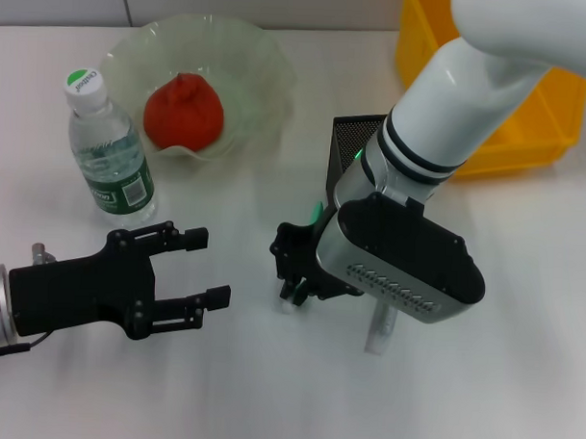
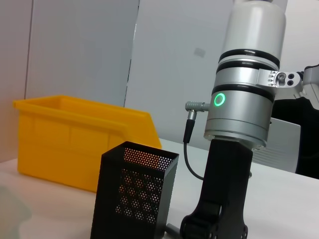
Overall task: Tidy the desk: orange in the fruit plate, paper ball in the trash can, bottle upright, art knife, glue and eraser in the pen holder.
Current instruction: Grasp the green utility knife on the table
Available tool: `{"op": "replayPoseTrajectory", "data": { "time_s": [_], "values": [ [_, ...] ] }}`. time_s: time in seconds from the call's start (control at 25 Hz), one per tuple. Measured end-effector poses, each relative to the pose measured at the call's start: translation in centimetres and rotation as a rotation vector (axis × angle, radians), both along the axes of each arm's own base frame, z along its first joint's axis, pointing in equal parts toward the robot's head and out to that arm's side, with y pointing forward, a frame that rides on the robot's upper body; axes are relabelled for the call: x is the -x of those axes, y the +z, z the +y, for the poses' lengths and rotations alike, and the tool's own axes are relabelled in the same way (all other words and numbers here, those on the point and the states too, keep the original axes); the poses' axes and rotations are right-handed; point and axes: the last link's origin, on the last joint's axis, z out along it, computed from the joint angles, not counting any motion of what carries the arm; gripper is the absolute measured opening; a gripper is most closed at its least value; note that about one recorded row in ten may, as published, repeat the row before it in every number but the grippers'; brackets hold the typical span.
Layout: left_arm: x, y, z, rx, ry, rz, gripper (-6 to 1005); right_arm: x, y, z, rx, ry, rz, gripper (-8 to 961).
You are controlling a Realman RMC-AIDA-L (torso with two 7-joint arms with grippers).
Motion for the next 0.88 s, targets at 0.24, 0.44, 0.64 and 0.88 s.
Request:
{"op": "replayPoseTrajectory", "data": {
  "time_s": [0.24, 0.44, 0.64, 0.88],
  "values": [
    [0.01, 0.10, 0.10, -0.010, -0.009, 0.005, 769, 0.28, 0.06, 0.35, -0.024, -0.003, 0.029, 80],
    [0.02, 0.14, 0.13, -0.011, -0.008, 0.005, 768, 0.32, 0.08, 0.46, -0.033, -0.006, 0.034, 71],
    [0.06, 0.24, 0.18, -0.015, -0.001, 0.002, 768, 0.41, 0.00, 0.67, -0.057, -0.012, 0.035, 86],
    [0.12, 0.28, 0.16, -0.017, 0.004, -0.002, 767, 0.33, -0.03, 0.62, -0.054, -0.009, 0.029, 169]
  ]
}}
